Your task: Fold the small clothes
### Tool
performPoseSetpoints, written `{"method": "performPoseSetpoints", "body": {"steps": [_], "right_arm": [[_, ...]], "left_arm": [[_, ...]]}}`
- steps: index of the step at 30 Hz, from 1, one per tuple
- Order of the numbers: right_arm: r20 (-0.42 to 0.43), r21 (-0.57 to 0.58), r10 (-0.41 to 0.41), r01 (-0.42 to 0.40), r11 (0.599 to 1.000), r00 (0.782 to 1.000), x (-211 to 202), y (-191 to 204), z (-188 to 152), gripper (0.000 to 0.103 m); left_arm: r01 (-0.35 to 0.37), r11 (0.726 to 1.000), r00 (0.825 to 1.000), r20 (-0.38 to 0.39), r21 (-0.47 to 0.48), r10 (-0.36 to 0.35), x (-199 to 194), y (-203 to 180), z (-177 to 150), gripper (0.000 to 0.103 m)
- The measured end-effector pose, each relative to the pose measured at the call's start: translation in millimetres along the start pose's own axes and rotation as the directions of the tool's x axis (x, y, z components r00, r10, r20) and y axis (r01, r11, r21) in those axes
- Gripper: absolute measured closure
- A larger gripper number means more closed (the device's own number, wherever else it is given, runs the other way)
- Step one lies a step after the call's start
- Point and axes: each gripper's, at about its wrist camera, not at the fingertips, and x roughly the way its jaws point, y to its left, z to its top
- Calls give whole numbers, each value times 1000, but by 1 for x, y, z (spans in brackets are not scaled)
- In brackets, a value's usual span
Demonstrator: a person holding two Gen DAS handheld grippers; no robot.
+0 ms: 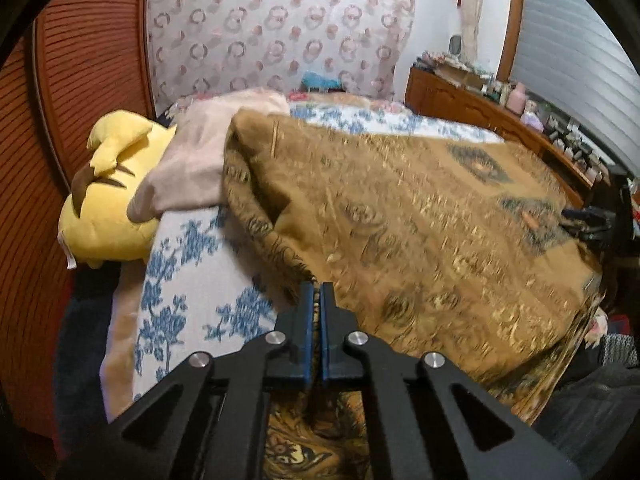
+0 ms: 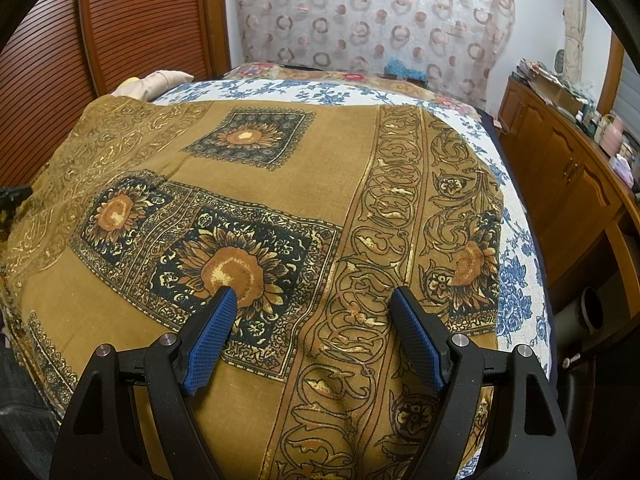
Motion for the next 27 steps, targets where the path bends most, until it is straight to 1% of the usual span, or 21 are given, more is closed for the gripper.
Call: {"method": "performPoseSetpoints", "body": {"steps": [3, 7, 10, 13, 16, 19, 22, 27], "right_arm": [[0, 1, 1, -1, 1000, 1000, 0, 0, 0, 22], [1, 2, 0, 0, 1000, 1000, 0, 1, 0, 22], [4, 0, -5, 5, 1000, 1000, -2, 0, 0, 22], [25, 9, -1, 0, 1000, 1000, -10, -2, 0, 22], [49, 22, -5, 4, 1000, 999, -22, -9, -2, 22], [81, 26, -30, 28, 999, 996, -37, -15, -1, 22], [108, 35, -51, 48, 998, 993, -50, -22, -1, 22], [140, 76, -68, 57, 995, 988, -65, -40, -4, 22]], "left_arm": [[24, 1000, 999, 38, 7, -25, -6, -7, 11, 103], [70, 997, 994, 86, 38, -73, -12, -24, 32, 103], [115, 991, 985, 119, 76, -123, -14, -43, 53, 103], [153, 981, 975, 145, 122, -170, -14, -66, 75, 103], [190, 968, 963, 160, 166, -217, -11, -89, 99, 103], [238, 951, 949, 163, 198, -271, -5, -112, 121, 103], [278, 932, 935, 158, 232, -318, 0, -139, 142, 103], [340, 899, 912, 136, 278, -387, 5, -180, 164, 103]]}}
